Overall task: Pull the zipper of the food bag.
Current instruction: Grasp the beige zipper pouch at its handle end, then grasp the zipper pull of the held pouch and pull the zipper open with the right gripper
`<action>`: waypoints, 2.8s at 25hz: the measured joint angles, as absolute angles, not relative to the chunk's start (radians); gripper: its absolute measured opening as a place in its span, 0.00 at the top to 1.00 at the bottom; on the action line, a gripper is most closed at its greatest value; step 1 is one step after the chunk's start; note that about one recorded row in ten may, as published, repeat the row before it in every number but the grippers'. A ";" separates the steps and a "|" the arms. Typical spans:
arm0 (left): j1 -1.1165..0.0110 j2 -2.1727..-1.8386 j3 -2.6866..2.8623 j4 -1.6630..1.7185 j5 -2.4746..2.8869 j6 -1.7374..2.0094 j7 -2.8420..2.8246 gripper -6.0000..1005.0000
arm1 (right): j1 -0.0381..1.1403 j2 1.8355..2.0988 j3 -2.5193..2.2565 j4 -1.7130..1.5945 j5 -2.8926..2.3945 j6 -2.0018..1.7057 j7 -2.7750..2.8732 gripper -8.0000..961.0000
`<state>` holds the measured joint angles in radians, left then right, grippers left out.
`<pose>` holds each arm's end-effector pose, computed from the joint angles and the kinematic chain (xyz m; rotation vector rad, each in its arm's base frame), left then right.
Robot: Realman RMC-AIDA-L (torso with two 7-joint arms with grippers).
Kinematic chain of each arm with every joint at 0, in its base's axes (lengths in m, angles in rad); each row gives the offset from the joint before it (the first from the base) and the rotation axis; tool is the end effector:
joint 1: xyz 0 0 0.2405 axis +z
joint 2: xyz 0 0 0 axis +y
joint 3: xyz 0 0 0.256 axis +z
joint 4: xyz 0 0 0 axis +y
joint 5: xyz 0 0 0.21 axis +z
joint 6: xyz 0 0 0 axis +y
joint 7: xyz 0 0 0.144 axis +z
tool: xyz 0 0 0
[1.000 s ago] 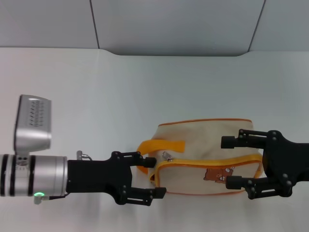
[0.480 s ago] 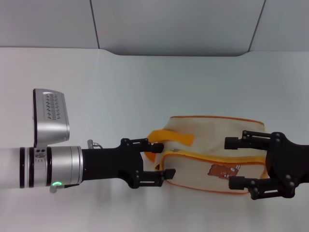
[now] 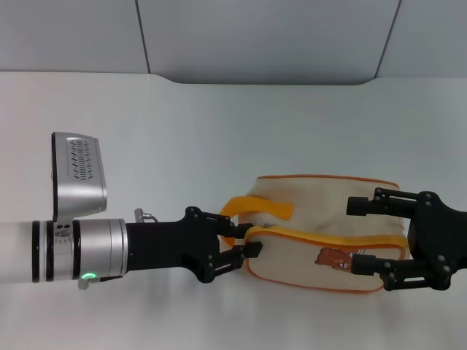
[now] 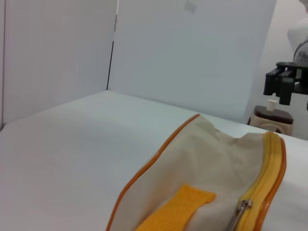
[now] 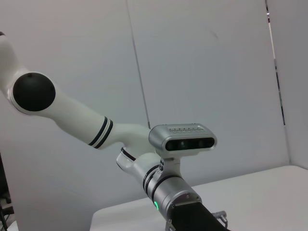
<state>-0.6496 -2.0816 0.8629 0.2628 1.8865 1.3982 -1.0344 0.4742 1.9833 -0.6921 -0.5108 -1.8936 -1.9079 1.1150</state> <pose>-0.2465 0.3150 -0.0800 -2.8843 -0.4305 -0.6948 0.2659 0.2780 0.0268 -2.8558 0.3089 1.0411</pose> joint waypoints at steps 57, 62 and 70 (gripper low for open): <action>-0.616 -2.049 0.782 0.557 1.838 1.739 -1.052 0.92 | 0.636 2.092 -0.469 -0.044 -1.877 -1.621 0.172 0.59; -0.612 -2.048 0.782 0.557 1.838 1.740 -1.052 0.92 | 0.636 2.092 -0.478 -0.026 -1.879 -1.619 0.092 0.59; -0.608 -2.048 0.782 0.557 1.836 1.748 -1.052 0.92 | 0.638 2.092 -0.483 -0.011 -1.878 -1.613 0.069 0.87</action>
